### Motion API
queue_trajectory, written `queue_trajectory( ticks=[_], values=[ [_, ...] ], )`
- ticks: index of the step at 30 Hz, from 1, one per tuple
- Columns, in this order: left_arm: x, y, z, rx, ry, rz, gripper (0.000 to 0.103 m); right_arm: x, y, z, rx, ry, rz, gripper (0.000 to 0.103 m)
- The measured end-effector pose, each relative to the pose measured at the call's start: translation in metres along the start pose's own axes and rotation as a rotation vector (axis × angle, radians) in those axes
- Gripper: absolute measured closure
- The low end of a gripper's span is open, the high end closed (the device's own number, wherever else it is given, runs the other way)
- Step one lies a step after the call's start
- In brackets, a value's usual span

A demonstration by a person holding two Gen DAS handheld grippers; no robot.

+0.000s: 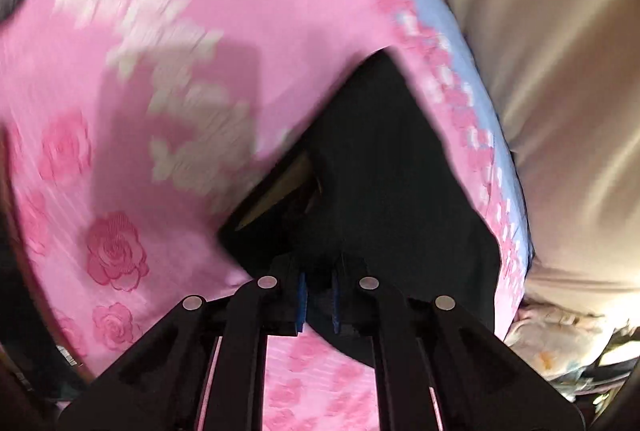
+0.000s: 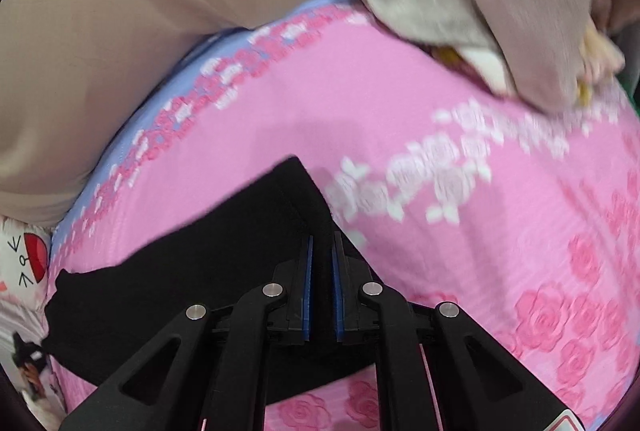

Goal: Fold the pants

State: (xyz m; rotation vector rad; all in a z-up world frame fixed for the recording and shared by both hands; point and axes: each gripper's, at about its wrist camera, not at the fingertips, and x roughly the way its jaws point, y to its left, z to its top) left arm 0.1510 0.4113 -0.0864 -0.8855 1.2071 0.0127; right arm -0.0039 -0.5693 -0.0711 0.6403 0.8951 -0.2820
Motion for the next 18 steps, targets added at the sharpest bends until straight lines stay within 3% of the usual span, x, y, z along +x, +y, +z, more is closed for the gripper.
queue_trajectory(
  ticks=[4,7,9,10,11,13,14,16,18],
  values=[
    [-0.021,-0.006,0.0,0.003,-0.034,-0.015,0.095,-0.047,0.008,0.007,0.003,-0.11,0.073,0.097],
    [-0.035,-0.025,-0.001,0.051,-0.058,0.025,0.091,-0.077,0.0,0.007,-0.006,-0.18,0.017,0.099],
    [-0.033,-0.028,0.001,0.063,-0.073,0.087,0.086,-0.06,-0.028,-0.006,0.028,-0.098,-0.025,0.098],
    [-0.028,-0.026,0.001,0.05,-0.078,0.156,0.078,-0.054,-0.034,-0.011,0.035,-0.074,-0.051,0.09],
    [-0.024,-0.023,-0.002,0.02,-0.097,0.243,0.071,-0.043,-0.039,-0.022,0.037,-0.021,-0.088,0.09],
    [-0.026,-0.021,-0.014,0.007,-0.157,0.297,0.064,-0.036,-0.036,-0.034,0.022,0.013,-0.03,0.088],
    [-0.032,-0.026,-0.021,0.014,-0.197,0.305,0.066,-0.037,-0.029,-0.039,0.005,0.002,0.006,0.085],
    [-0.045,-0.041,-0.036,0.05,-0.277,0.328,0.065,-0.042,-0.018,-0.043,-0.004,-0.022,0.04,0.058],
    [-0.06,-0.065,-0.057,0.115,-0.372,0.354,0.064,-0.046,-0.013,-0.046,0.004,-0.047,0.097,0.043]
  ],
)
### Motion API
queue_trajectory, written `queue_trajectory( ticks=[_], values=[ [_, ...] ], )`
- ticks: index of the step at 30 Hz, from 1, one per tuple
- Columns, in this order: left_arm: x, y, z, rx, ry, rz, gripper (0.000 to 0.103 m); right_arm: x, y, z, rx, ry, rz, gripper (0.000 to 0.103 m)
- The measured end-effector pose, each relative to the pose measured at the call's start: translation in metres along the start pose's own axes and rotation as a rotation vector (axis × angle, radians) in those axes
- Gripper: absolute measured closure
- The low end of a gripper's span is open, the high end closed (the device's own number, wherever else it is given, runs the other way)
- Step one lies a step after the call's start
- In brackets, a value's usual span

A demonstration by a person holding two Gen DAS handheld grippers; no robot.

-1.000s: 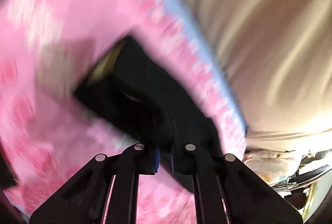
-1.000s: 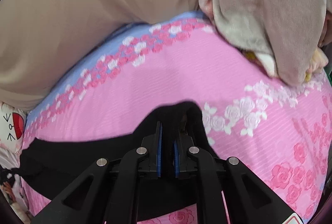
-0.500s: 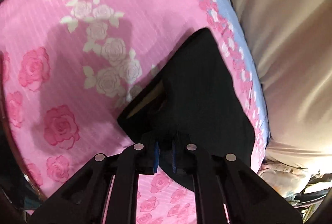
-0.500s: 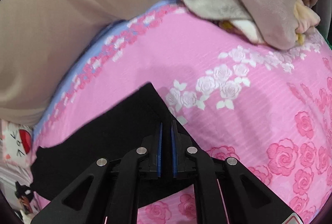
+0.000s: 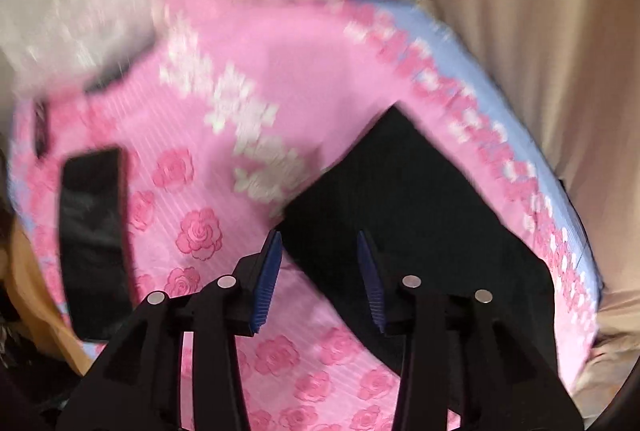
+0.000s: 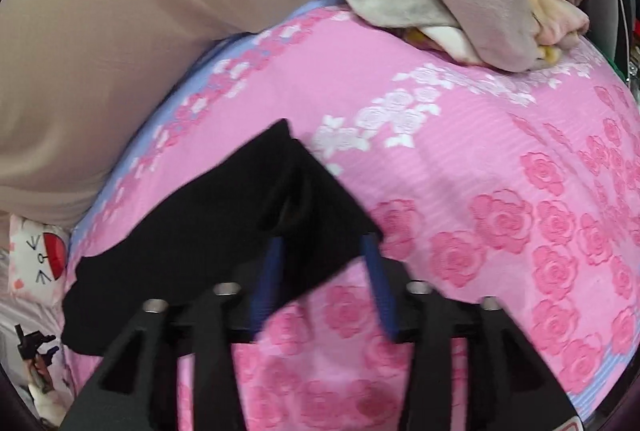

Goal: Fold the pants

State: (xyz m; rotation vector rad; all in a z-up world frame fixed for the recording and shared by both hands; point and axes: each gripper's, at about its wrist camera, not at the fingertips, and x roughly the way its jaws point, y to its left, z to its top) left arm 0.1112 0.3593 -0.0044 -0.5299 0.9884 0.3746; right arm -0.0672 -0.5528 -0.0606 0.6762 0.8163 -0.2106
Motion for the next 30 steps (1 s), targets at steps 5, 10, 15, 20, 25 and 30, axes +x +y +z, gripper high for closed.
queue_trajectory(
  ticks=[5,10,15,20,25,30],
  values=[
    [-0.054,-0.076,-0.04,0.259,-0.204,-0.006,0.022,0.022,0.007,0.009,0.008,0.003,-0.017,0.031],
    [-0.053,-0.141,-0.082,0.425,-0.186,-0.076,0.022,0.009,0.028,0.018,-0.029,-0.009,0.085,0.095],
    [-0.017,-0.167,-0.111,0.511,-0.08,-0.07,0.017,-0.03,0.015,0.011,-0.106,-0.045,-0.066,0.096],
    [0.026,-0.173,-0.131,0.563,0.01,0.014,0.015,-0.003,-0.017,-0.013,-0.058,0.012,-0.151,0.084],
    [0.043,-0.17,-0.142,0.587,0.056,0.041,0.015,-0.032,0.019,0.001,-0.131,-0.139,-0.176,0.053],
    [0.048,-0.165,-0.151,0.599,0.056,0.044,0.012,0.03,0.022,0.037,-0.184,-0.008,-0.22,0.041]
  ],
)
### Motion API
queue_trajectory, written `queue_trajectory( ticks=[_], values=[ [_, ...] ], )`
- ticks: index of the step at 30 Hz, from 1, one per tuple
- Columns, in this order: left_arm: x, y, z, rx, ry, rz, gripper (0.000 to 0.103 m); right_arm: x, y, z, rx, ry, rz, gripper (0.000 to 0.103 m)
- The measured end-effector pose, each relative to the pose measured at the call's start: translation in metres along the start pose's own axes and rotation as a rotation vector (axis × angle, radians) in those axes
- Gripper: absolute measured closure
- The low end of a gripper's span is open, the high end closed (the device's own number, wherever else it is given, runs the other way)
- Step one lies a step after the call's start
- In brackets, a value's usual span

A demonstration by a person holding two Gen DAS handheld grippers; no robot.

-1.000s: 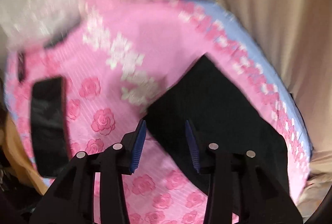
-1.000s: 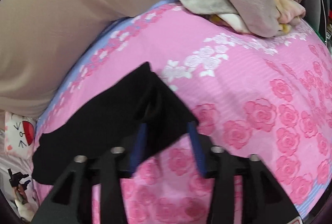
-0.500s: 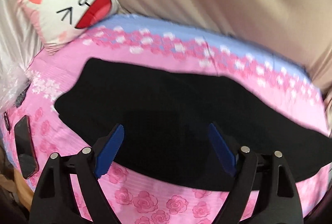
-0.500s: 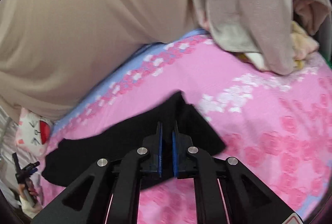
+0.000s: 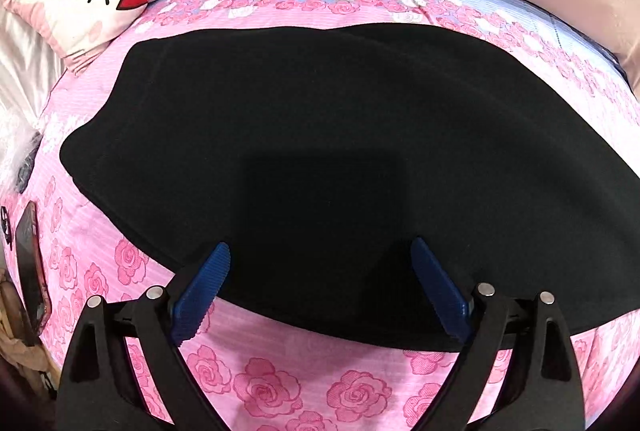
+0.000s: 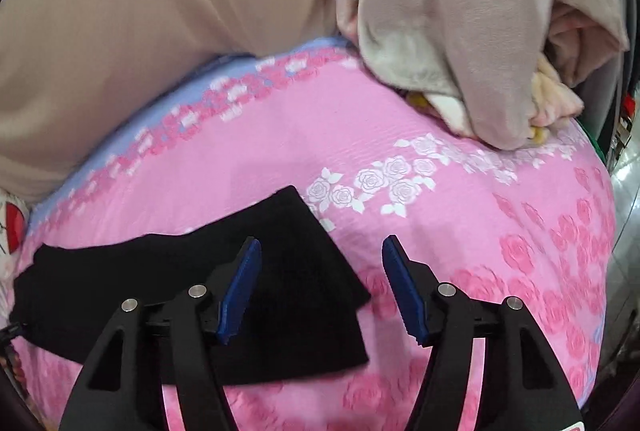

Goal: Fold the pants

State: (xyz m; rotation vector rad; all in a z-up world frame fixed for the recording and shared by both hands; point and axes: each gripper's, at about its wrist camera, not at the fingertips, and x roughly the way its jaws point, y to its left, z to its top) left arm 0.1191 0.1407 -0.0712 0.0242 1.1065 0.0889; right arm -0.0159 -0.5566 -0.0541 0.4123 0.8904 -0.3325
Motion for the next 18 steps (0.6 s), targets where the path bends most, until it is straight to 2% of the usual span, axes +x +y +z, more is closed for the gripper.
queue_trajectory(
  ticks=[2,3,4,6,8,9,10,12,13,15,18],
  values=[
    [0.001,0.002,-0.001,0.003,0.001,0.001,0.009,0.026,0.001,0.007,0.001,0.053,0.033,0.044],
    [0.002,0.004,-0.002,0.002,0.002,0.0,0.009,0.034,0.006,0.009,-0.014,0.074,0.057,0.079],
    [0.003,0.005,-0.002,-0.001,0.006,-0.003,0.007,0.03,0.016,0.015,-0.043,0.056,0.042,0.091],
    [0.003,0.008,-0.002,-0.008,0.013,-0.002,0.006,0.005,0.032,0.022,-0.101,-0.05,0.048,0.092],
    [0.003,0.008,-0.001,-0.006,0.013,0.005,0.005,-0.017,0.037,0.032,-0.12,-0.158,0.042,0.099],
    [0.004,0.007,-0.002,0.0,0.009,0.015,0.005,-0.011,0.033,0.034,-0.119,-0.151,0.01,0.098],
    [0.004,0.006,-0.002,0.002,0.004,0.022,0.005,0.005,0.027,0.035,-0.128,-0.104,-0.05,0.097],
    [0.005,0.006,-0.002,0.0,-0.006,0.025,0.005,0.047,0.005,0.026,-0.104,0.051,-0.183,0.096],
    [0.005,0.007,-0.003,-0.004,-0.005,0.021,0.005,0.05,-0.002,0.023,-0.076,0.069,-0.181,0.092],
    [0.004,0.009,-0.003,-0.009,0.003,0.017,0.005,0.029,-0.015,0.016,0.017,-0.007,-0.079,0.089],
    [-0.003,0.008,0.0,-0.012,-0.01,0.038,0.005,0.0,-0.011,0.009,0.023,-0.087,-0.04,0.06]
  ],
)
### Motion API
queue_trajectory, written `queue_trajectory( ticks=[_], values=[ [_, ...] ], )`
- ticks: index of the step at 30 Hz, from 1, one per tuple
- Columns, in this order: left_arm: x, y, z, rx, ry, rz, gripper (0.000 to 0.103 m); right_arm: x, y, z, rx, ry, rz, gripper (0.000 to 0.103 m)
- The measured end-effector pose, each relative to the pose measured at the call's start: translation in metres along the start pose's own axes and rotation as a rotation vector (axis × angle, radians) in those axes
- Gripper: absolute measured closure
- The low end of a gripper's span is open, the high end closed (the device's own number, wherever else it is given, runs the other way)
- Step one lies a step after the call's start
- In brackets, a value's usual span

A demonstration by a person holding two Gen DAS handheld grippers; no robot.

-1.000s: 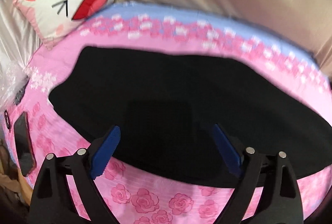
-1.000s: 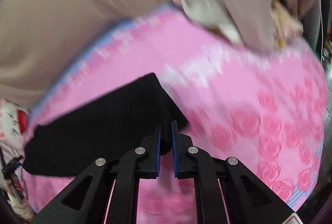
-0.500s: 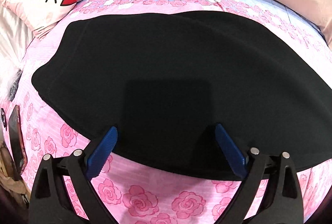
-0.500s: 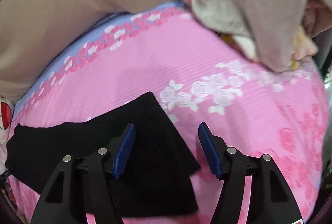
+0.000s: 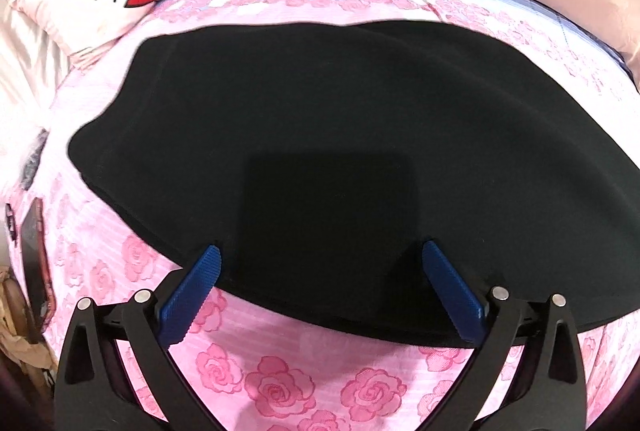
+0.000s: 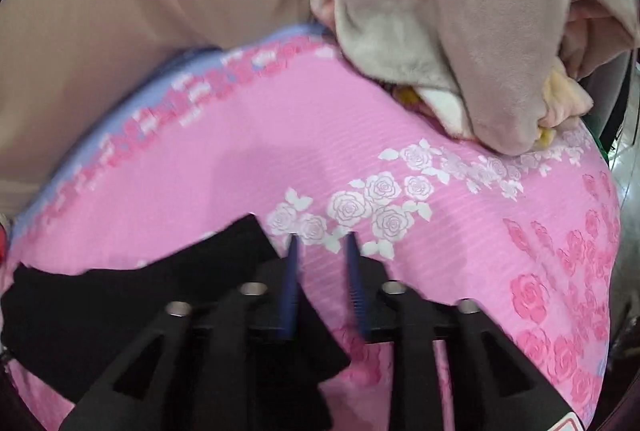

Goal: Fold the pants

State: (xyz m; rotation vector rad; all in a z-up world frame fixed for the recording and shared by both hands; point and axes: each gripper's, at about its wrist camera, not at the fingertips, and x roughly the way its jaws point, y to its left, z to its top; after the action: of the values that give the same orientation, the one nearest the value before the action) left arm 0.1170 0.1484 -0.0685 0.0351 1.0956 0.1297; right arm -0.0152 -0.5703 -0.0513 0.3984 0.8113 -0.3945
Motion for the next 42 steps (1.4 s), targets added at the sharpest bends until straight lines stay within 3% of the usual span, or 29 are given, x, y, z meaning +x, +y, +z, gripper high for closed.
queue_trajectory(
  ticks=[3,5,6,9,11,13,16,18,21,26,30,31,33,34,36,40,41,42],
  values=[
    [-0.019,-0.005,0.007,0.004,-0.092,0.04,0.005,-0.011,0.037,-0.001,-0.092,0.002,0.067,0.059],
    [-0.033,-0.008,0.017,-0.003,-0.159,0.058,0.005,-0.01,0.071,-0.004,-0.159,0.026,0.153,0.051],
    [-0.036,-0.007,0.022,-0.007,-0.171,0.057,0.005,-0.007,0.093,-0.008,-0.203,0.035,0.175,0.044],
    [-0.036,0.008,0.047,-0.044,-0.209,0.071,0.005,-0.003,0.156,-0.022,-0.279,0.051,0.26,0.043],
    [-0.027,0.028,0.062,-0.082,-0.208,0.144,0.005,0.0,0.192,-0.031,-0.288,0.074,0.335,0.043],
    [-0.009,0.074,0.074,-0.184,-0.167,0.222,0.005,-0.001,0.224,-0.042,-0.311,0.08,0.377,0.043],
    [0.0,0.143,0.066,-0.342,-0.119,0.259,0.006,0.0,0.28,-0.059,-0.364,0.143,0.483,0.043],
    [-0.007,0.176,0.05,-0.416,-0.136,0.208,0.005,0.002,0.321,-0.066,-0.441,0.174,0.534,0.043],
    [-0.01,0.203,0.026,-0.5,-0.123,0.109,0.005,0.016,0.416,-0.073,-0.589,0.201,0.612,0.042],
    [0.008,0.199,0.012,-0.504,-0.068,-0.131,0.007,0.07,0.549,-0.091,-0.753,0.284,0.659,0.043],
    [0.034,0.197,0.022,-0.516,-0.037,-0.221,0.011,0.1,0.614,-0.112,-0.813,0.344,0.648,0.043],
    [0.037,0.199,0.02,-0.529,-0.036,-0.212,0.016,0.108,0.627,-0.117,-0.819,0.361,0.638,0.043],
    [0.033,0.2,0.019,-0.503,-0.092,-0.169,0.054,0.119,0.631,-0.122,-0.815,0.381,0.645,0.046],
    [0.033,0.199,0.019,-0.472,-0.108,-0.201,0.078,0.121,0.631,-0.124,-0.813,0.389,0.658,0.066],
    [0.027,0.201,0.015,-0.472,-0.125,-0.238,0.085,0.111,0.636,-0.121,-0.824,0.371,0.679,0.084],
    [0.015,0.203,0.01,-0.453,-0.167,-0.187,0.086,0.099,0.633,-0.104,-0.835,0.263,0.695,0.085],
    [0.023,0.204,0.011,-0.453,-0.147,-0.183,0.085,0.123,0.639,-0.109,-0.85,0.308,0.636,0.084],
    [0.031,0.205,0.011,-0.46,-0.128,-0.186,0.085,0.14,0.642,-0.113,-0.847,0.358,0.615,0.073]
  ],
)
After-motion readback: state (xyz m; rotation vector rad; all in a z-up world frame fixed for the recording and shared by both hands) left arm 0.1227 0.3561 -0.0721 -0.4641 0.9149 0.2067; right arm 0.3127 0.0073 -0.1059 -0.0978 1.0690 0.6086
